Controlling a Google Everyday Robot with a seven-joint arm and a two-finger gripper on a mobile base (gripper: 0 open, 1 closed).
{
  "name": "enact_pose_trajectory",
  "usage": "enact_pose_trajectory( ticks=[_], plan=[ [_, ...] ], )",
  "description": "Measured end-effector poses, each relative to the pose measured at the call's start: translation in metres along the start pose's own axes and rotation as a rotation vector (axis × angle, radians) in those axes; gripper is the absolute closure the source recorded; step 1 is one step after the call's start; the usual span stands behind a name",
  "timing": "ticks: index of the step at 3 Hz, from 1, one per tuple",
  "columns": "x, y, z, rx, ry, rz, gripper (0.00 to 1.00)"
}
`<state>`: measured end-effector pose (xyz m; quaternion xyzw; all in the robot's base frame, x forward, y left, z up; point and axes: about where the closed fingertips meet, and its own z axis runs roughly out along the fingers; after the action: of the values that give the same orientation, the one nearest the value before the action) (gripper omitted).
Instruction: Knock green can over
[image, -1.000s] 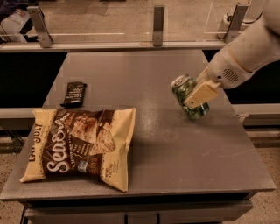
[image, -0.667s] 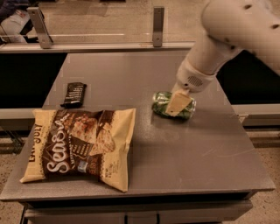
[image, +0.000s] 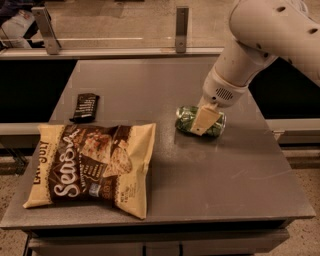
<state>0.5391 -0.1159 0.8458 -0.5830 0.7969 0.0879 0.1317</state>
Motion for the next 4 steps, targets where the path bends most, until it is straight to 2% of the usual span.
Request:
enact_pose_trajectory(
  ticks=[2, 3, 4],
  plan=[
    [-0.0015, 0.0009, 0.0016, -0.001, 0.001, -0.004, 0.12],
    [-0.0022, 0.0013, 0.0022, -0.002, 0.001, -0.005, 0.00],
    [-0.0022, 0.0013, 0.0022, -0.002, 0.001, -0.005, 0.00]
  ],
)
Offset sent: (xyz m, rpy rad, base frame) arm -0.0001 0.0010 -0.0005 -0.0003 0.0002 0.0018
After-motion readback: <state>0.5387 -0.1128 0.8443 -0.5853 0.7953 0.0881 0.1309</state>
